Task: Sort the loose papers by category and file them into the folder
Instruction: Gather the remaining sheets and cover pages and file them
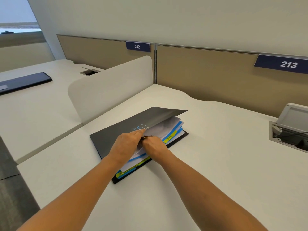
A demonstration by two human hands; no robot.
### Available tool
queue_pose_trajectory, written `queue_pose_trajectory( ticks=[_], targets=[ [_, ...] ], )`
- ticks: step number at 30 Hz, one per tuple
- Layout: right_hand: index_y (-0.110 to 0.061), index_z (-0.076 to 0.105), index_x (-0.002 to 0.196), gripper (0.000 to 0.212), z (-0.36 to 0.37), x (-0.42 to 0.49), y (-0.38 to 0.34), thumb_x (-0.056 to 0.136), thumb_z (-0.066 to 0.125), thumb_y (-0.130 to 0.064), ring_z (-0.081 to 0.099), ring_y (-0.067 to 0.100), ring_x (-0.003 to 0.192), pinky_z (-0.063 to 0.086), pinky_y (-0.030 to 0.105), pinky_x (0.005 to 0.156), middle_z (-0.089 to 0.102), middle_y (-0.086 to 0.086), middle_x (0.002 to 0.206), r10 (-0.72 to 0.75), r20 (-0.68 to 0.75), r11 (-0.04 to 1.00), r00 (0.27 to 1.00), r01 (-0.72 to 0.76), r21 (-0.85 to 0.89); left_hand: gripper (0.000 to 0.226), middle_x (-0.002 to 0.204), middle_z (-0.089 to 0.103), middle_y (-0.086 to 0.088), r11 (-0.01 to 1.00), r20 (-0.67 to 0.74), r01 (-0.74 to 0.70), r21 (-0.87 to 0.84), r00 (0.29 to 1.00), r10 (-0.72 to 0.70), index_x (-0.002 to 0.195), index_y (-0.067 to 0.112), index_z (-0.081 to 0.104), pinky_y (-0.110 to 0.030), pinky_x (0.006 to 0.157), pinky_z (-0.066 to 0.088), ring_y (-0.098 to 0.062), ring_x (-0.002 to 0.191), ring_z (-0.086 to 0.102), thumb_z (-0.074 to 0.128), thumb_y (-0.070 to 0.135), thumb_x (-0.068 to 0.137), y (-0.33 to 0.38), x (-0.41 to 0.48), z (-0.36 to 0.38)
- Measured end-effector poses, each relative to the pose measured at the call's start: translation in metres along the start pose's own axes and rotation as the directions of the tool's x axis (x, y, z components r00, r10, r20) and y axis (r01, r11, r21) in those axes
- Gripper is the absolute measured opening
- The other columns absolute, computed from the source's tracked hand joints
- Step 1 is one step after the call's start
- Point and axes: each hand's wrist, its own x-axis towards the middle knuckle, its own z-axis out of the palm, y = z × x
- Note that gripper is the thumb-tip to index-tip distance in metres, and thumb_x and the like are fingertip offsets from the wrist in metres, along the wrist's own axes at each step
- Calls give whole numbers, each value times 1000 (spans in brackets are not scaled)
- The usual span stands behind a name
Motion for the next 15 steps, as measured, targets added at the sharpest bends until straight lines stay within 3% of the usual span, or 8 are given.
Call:
queue_pose_trajectory(
  ticks=[3,9,15],
  targets=[
    [-11,48,133,38,1,-7,2,96,40,-8,52,28,114,36,37,102,55,13,129,-56,-32,998,998,56,2,54,79,73,-16,1000,-5,16,5,1000,-16,98,-4,69,-34,52,56,-25,61,71,86,-3,47,1,0,-1],
    [-11,41,139,51,-4,-31,8,95,44,-37,40,26,130,31,38,108,47,9,141,-63,-110,998,992,65,7,53,78,73,-15,1000,-32,30,8,999,-29,98,-3,69,-31,49,55,-23,59,71,86,-4,48,2,-2,3],
    [-3,52,129,39,7,-57,9,97,42,-23,48,28,123,34,36,107,55,14,132,5,-157,996,988,9,92,50,76,73,-14,998,-9,43,-34,999,-43,96,-3,70,-28,47,54,-22,56,70,86,-4,49,6,-11,22]
  ],
)
